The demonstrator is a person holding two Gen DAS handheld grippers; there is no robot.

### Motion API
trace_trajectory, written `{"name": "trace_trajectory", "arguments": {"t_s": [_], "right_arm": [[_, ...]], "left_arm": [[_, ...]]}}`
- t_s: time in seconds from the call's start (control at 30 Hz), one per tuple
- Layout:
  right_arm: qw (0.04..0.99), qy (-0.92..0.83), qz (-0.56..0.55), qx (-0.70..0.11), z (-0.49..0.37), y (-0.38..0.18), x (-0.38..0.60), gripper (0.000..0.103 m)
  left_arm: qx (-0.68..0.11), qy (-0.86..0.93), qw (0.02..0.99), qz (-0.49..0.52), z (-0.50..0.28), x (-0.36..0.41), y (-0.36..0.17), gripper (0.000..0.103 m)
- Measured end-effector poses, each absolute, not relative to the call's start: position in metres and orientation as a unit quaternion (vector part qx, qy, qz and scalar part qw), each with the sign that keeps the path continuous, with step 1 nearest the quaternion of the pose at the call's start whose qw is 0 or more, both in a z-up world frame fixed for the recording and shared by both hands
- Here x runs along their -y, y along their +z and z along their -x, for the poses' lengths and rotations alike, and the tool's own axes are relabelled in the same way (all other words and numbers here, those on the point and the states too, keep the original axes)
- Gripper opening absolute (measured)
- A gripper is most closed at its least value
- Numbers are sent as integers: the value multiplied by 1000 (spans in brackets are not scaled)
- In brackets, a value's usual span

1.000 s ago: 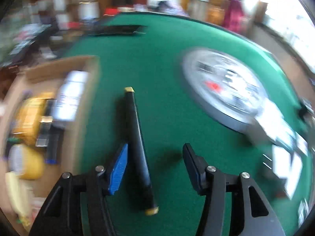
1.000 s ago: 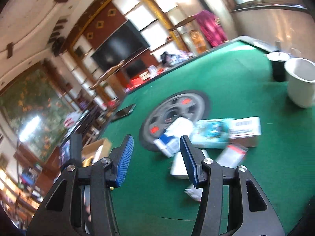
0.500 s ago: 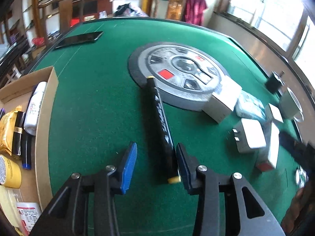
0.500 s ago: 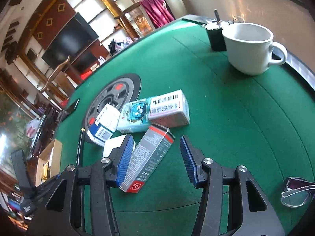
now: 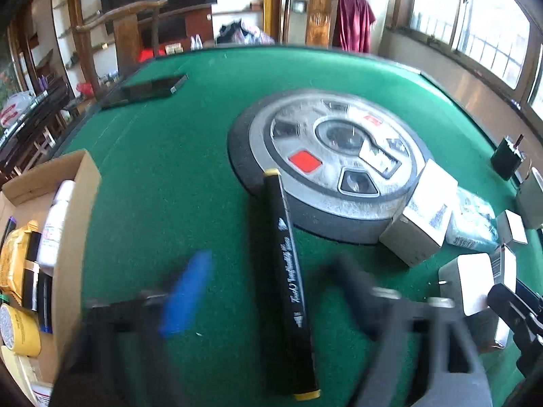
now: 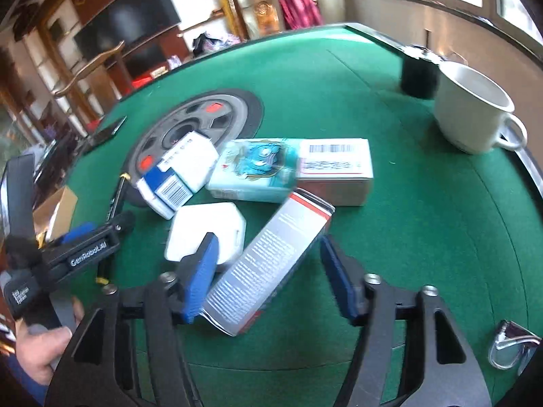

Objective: Organize objects
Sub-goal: 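Grasp the yellow-tipped black marker with the left gripper while the right grasps the red-striped white box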

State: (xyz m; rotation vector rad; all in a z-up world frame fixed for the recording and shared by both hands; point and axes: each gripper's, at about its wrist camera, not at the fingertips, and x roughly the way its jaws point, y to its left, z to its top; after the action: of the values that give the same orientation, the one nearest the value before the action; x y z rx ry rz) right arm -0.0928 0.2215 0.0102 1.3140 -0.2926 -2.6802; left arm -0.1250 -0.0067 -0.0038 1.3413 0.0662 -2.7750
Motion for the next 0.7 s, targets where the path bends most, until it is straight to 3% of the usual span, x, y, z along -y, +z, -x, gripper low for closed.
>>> {"name": "trace_trajectory", "arguments": {"t_s": [0.03,0.07,0.1,0.13,0.43,0.7], "right_arm": [[76,-894,-431,96,91,9,-222,63],[87,-896,-424,101,89,9,-224,56],[99,-895,-420,111,87,10,-226,37],[103,-895,-417,119,86,11,-229,28],[105,-907,-378,153,73,23,-247,27],[142,-915,-344,156,66,35,-235,27]], "left_arm": [[-20,-900,20,-435,125,7,-3,24],[-19,-900,14,-436,124,8,-2,15],[-18,-899,8,-437,122,9,-2,15],[-21,-899,3,-437,119,10,-1,15],[-70,-898,-42,-432,83,28,5,15],[-59,-919,-36,-389,69,24,22,15]]}}
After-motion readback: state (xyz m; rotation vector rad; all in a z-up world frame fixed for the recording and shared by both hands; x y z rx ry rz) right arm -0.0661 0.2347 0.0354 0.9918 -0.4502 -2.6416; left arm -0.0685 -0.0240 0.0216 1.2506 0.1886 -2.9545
